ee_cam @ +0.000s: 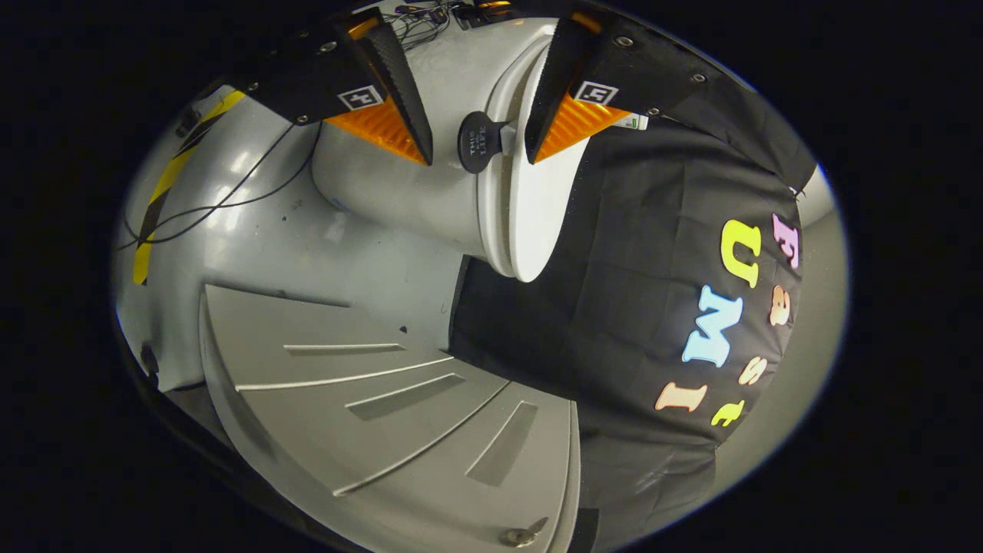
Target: Open the toilet lid.
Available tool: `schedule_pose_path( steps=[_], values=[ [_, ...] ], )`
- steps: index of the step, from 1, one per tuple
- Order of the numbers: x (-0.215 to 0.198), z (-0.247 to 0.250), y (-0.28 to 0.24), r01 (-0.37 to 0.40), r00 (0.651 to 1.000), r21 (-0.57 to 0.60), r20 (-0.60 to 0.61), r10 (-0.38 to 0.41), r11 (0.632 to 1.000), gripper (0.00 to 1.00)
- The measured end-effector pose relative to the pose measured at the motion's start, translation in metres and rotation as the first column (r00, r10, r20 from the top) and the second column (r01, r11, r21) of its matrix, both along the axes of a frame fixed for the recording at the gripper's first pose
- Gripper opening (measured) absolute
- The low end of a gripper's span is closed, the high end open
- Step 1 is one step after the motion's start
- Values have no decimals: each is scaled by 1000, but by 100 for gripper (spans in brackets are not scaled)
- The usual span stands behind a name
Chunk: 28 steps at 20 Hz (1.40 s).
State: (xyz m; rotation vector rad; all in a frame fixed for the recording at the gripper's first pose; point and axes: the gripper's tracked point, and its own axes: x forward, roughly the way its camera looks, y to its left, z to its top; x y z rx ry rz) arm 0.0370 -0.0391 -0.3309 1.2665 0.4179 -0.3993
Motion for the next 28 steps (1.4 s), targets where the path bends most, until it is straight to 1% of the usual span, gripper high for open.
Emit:
schedule_pose_path(
  steps=[1, 2, 3, 4, 5, 8, 9, 11, 12, 13, 15, 20, 22, 26, 28],
  values=[
    [-1, -1, 1, 6, 1000, 16, 4, -6, 1000, 72],
    [1, -2, 1, 9, 1000, 27, 8, -9, 1000, 63],
    [1, -4, 2, 11, 1000, 34, 6, -11, 999, 57],
    [1, -6, 1, 12, 1000, 42, 5, -13, 999, 49],
    [2, -6, 1, 14, 1000, 49, 5, -14, 999, 46],
    [7, -1, 1, 21, 1000, 67, 21, -23, 998, 24],
    [8, -4, -2, 25, 999, 65, 20, -27, 998, 18],
    [6, 4, 1, 27, 999, 113, 34, -31, 993, 8],
    [7, 4, -1, 36, 999, 118, 35, -40, 992, 0],
    [10, 2, -4, 37, 999, 107, 31, -40, 994, 0],
    [9, 3, -2, 16, 1000, 82, 12, -17, 997, 0],
    [13, 17, -4, -10, 1000, 72, -7, 10, 997, 0],
    [14, 27, -4, -26, 1000, 38, -2, 26, 999, 0],
    [20, 56, -6, -19, 1000, 24, 24, 19, 1000, 0],
    [24, 68, 1, -39, 999, -9, 34, 39, 999, 0]
  ],
)
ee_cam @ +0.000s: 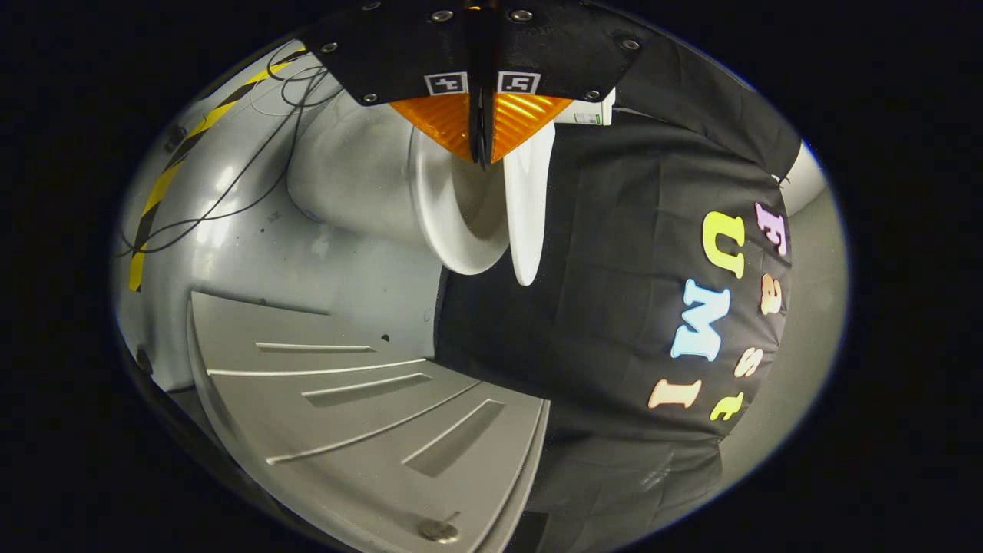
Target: Open the toilet lid.
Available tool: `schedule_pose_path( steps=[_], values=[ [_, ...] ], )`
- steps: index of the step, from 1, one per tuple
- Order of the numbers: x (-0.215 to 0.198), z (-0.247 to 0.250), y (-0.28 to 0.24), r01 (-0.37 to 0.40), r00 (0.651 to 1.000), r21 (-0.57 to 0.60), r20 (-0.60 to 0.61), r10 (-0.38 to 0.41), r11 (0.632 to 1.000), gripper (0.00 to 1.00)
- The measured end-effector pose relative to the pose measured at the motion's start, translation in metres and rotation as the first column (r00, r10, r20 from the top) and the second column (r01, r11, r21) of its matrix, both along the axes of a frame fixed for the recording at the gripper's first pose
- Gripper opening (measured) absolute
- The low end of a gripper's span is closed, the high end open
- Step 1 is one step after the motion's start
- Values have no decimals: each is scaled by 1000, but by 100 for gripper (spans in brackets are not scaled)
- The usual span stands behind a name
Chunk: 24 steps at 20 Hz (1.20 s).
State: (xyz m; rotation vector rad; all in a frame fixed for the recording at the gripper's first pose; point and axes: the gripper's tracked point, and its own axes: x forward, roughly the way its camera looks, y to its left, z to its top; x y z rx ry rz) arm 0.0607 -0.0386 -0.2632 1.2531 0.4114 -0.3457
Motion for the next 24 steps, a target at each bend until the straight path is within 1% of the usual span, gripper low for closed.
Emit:
schedule_pose_path(
  steps=[9, 15, 24],
  values=[
    [11, 49, 12, -40, 998, -79, 35, 43, 996, 0],
    [19, 87, 26, -89, 993, -158, 65, 101, 983, 0],
    [30, 131, 50, -122, 983, -236, 105, 150, 964, 0]
  ],
)
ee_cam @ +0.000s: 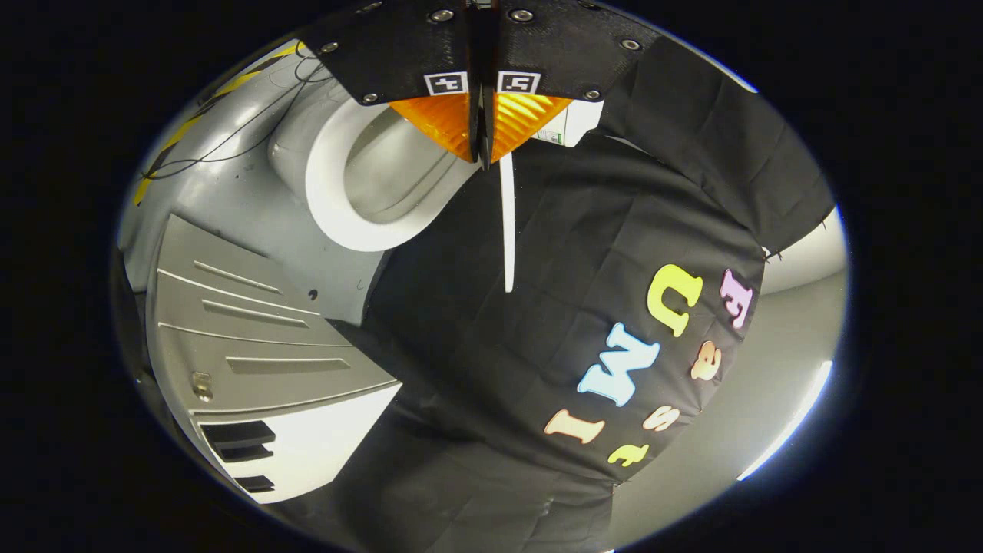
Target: Open the toilet lid.
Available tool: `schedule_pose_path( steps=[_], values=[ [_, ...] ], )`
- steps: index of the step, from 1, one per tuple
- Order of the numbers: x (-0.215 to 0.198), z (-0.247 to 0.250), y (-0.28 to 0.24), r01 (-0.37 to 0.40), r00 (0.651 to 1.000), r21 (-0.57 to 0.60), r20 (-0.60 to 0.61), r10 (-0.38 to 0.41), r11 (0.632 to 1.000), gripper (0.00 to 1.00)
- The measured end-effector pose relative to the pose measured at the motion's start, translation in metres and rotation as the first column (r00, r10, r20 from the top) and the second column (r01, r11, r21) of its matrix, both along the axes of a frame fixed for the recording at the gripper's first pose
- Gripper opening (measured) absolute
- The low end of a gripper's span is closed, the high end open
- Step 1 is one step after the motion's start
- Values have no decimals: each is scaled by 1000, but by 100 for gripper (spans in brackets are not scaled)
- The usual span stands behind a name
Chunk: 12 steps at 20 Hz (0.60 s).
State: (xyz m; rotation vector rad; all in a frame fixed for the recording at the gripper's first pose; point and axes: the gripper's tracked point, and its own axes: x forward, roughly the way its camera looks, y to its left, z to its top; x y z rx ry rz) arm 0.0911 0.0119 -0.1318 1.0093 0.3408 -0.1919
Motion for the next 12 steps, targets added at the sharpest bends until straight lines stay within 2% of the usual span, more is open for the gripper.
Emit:
schedule_pose_path(
  steps=[12],
  values=[
    [12, 47, 37, -68, 996, -83, 55, 73, 994, 0]
  ],
)
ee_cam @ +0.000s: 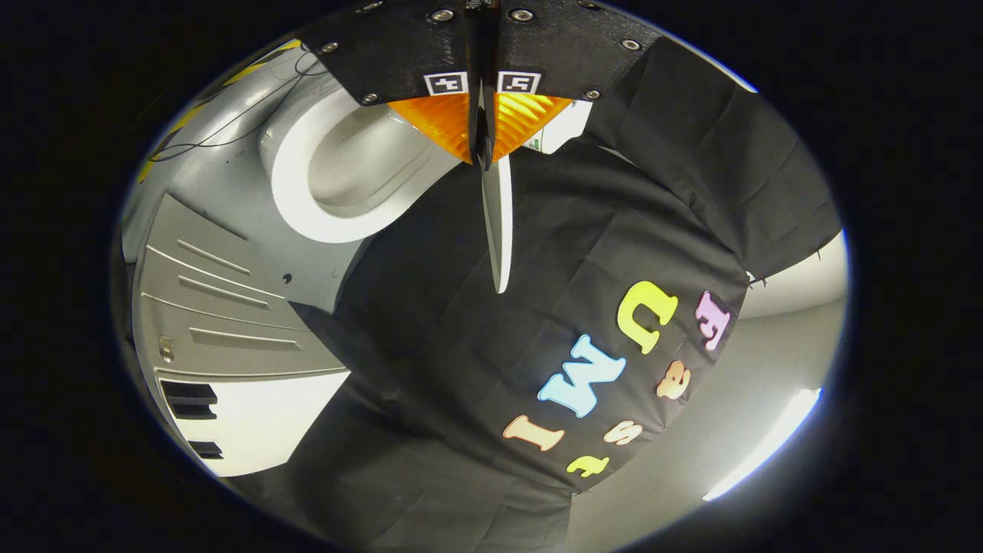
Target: Open the toilet lid.
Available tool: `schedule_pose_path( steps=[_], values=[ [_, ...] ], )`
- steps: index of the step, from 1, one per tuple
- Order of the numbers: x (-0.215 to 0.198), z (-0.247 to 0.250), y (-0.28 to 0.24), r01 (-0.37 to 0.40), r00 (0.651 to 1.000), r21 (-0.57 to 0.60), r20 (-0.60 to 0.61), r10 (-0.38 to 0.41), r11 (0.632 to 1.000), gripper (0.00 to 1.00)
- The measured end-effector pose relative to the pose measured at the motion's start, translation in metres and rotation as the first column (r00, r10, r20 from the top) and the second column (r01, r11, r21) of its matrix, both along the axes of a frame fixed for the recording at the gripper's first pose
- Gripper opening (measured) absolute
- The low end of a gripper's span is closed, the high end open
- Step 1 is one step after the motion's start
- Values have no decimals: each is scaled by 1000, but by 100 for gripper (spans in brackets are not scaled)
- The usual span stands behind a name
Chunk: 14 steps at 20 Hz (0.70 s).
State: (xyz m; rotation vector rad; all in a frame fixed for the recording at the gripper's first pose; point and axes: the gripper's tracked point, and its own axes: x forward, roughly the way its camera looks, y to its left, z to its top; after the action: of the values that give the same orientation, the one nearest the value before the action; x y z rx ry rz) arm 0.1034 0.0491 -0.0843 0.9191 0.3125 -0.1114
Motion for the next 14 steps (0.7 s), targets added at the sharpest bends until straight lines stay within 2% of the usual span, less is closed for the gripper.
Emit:
schedule_pose_path(
  steps=[5, 14],
  values=[
    [5, 9, 6, 0, 1000, -33, -6, 0, 999, 0],
    [14, 46, 47, -81, 996, -152, 34, 87, 985, 0]
  ],
)
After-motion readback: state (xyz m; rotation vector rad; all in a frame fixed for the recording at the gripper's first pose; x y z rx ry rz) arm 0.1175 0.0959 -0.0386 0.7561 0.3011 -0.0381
